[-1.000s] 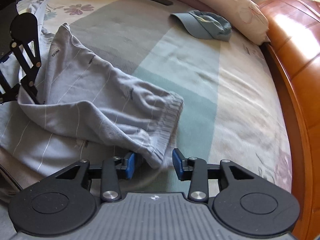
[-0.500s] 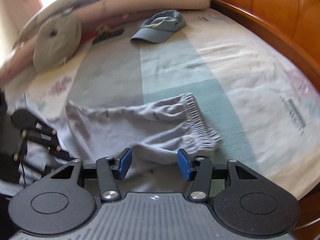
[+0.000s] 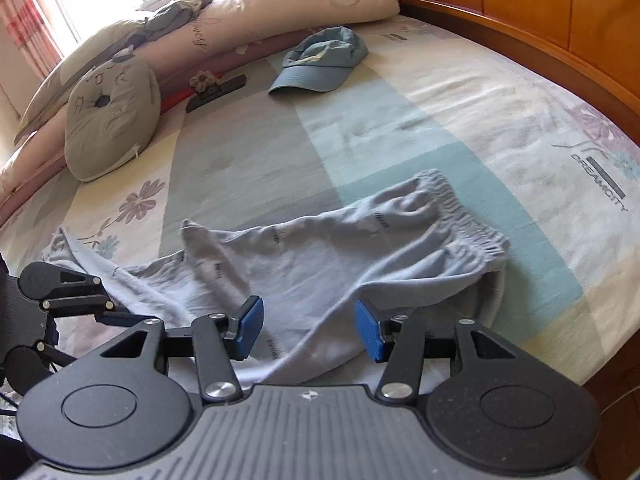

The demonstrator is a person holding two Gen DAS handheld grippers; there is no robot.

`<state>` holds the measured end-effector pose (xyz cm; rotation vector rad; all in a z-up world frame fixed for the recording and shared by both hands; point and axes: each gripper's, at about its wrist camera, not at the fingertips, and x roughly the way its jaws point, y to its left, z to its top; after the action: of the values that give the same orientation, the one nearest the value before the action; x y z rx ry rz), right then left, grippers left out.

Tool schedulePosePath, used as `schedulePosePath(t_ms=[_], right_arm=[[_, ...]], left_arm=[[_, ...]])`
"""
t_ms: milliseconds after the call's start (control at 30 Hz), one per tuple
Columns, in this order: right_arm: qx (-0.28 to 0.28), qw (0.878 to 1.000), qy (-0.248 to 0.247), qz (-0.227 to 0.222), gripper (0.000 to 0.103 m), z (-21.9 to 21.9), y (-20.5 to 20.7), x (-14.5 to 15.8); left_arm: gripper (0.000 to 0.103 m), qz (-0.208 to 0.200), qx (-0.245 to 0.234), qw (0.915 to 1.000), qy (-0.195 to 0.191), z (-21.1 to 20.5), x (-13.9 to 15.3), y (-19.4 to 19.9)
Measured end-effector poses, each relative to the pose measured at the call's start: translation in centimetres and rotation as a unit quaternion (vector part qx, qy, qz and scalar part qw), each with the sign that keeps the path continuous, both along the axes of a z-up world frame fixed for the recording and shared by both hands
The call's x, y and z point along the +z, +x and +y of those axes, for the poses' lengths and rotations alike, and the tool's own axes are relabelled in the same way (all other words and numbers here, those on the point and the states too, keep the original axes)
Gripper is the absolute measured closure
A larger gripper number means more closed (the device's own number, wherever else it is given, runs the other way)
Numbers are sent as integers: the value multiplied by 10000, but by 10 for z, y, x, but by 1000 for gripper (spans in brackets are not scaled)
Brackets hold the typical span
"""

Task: Fold clothes

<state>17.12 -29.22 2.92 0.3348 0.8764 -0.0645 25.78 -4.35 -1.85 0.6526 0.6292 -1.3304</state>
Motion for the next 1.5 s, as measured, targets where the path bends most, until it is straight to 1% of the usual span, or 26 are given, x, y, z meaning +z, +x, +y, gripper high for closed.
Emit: schedulePosePath(t_ms=[67, 167, 333, 433, 533, 600, 633, 700, 767, 800, 867, 900, 967, 1033, 1067, 1133, 1200, 1233, 1300, 1367, 1400, 1433, 1500], right_arm=[[252, 9996, -104, -32, 46, 14, 5, 0], [627, 9971, -430, -51, 46, 36, 17, -2], [1061, 9915, -690, -300, 46, 49, 25, -11], [1400, 9838, -1071, -317, 47, 46, 17, -18], [1791, 9736, -1367, -376, 47, 37, 1, -26], [2178, 9627, -1527, -488, 47, 34, -7, -30], [2413, 9567, -1517, -585, 47, 35, -9, -32], [2902, 9436, -1390, -780, 47, 37, -9, -36], [3390, 9275, -1353, -808, 53, 46, -2, -40], [3631, 9167, -1444, -827, 55, 53, 0, -41], [4180, 8869, -1694, -1003, 56, 67, 0, -42], [4380, 8760, -1730, -1044, 56, 72, 2, -43], [4600, 8626, -1846, -1015, 61, 79, 10, -47], [4726, 8513, -2060, -976, 64, 87, 17, -53], [4785, 8454, -2163, -978, 65, 92, 19, -56], [4905, 8314, -2418, -982, 65, 101, 20, -63], [5014, 8131, -2780, -1009, 66, 109, 17, -70], [5048, 8033, -2990, -1028, 67, 113, 14, -75], [5082, 7849, -3379, -1072, 71, 120, 9, -82], [5029, 7758, -3658, -1070, 79, 124, 6, -87], [4985, 7740, -3754, -1073, 81, 125, 5, -87], [4932, 7759, -3789, -1055, 84, 125, 5, -86], [4786, 7865, -3781, -973, 85, 125, 6, -81]], left_arm=[[66, 126, 284, 9995, 65, 7, 0, 3], [66, 347, 674, 9969, 207, 15, -6, 3], [66, 516, 1312, 9884, 559, 27, -20, -6], [66, 483, 1548, 9844, 681, 23, -23, -8], [66, 276, 1749, 9812, 768, 13, -27, -14], [64, 145, 1977, 9770, 791, 8, -28, -19], [64, 99, 2175, 9727, 804, 7, -28, -23], [64, 76, 2642, 9609, 820, 6, -24, -30], [63, 144, 2948, 9524, 762, 8, -19, -39], [63, 186, 3097, 9478, 737, 10, -18, -41], [61, 249, 3503, 9333, 751, 11, -15, -42], [61, 297, 3695, 9257, 750, 11, -14, -41], [59, 423, 3996, 9135, 640, 12, -8, -40], [56, 598, 4245, 9019, 531, 14, -4, -39], [56, 677, 4352, 8965, 480, 15, -3, -39], [55, 812, 4496, 8886, 404, 17, -2, -39], [54, 1006, 4592, 8819, 354, 19, -6, -39], [54, 1112, 4627, 8790, 302, 20, -7, -40], [53, 1344, 4612, 8769, 165, 23, -11, -39], [49, 1463, 4550, 8783, 73, 25, -14, -39], [49, 1502, 4499, 8804, 36, 25, -15, -38], [48, 1544, 4445, 8824, -5, 26, -16, -37], [47, 1682, 4348, 8846, -120, 27, -17, -33]])
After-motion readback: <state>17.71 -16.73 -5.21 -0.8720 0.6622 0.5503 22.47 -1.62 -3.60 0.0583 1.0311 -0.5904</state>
